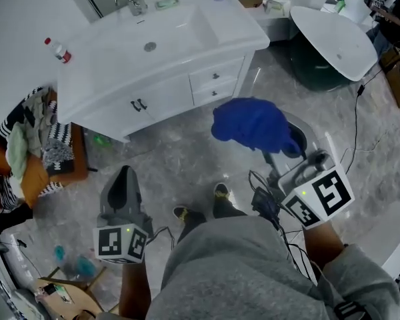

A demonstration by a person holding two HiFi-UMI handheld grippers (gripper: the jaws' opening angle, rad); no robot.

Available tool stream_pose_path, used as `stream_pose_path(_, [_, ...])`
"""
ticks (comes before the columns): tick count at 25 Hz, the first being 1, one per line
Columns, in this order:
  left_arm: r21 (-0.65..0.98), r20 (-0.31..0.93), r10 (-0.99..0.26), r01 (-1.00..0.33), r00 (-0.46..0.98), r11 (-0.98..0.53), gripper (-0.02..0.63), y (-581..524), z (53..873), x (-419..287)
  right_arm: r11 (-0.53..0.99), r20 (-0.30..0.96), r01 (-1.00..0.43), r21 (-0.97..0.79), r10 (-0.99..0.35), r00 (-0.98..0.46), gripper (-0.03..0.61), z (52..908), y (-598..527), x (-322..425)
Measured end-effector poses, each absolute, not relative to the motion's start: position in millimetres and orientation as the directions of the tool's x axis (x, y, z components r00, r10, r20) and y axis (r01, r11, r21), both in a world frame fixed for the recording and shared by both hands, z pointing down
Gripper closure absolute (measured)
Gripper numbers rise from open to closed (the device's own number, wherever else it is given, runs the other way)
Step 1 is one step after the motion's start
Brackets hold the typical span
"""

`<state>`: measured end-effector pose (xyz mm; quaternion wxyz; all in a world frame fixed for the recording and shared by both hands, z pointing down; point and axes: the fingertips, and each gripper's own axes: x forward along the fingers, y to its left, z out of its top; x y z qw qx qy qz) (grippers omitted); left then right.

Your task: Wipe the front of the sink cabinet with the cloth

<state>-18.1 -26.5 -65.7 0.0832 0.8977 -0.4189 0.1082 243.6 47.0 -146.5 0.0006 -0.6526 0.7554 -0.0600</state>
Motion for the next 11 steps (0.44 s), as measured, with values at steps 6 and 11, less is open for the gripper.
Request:
stream_pose_path(6, [0.074, 0.251, -0.773, -0.808, 0.583, -0.585, 0.603, -24.9, -72.4, -16.6, 0.166, 0.073, -0.979, -0.115, -0.982, -0.175, 0.524, -138.6, 45.8, 251.4])
stream_pose_path(11, [0.046, 0.267, -0.788, -0.824, 0.554, -0.564, 0.603, -19.1, -69.0, -9.2, 0.174, 0.089, -0.979, -0.110, -0.979, -0.184, 0.523, -129.4, 44.3, 260.7])
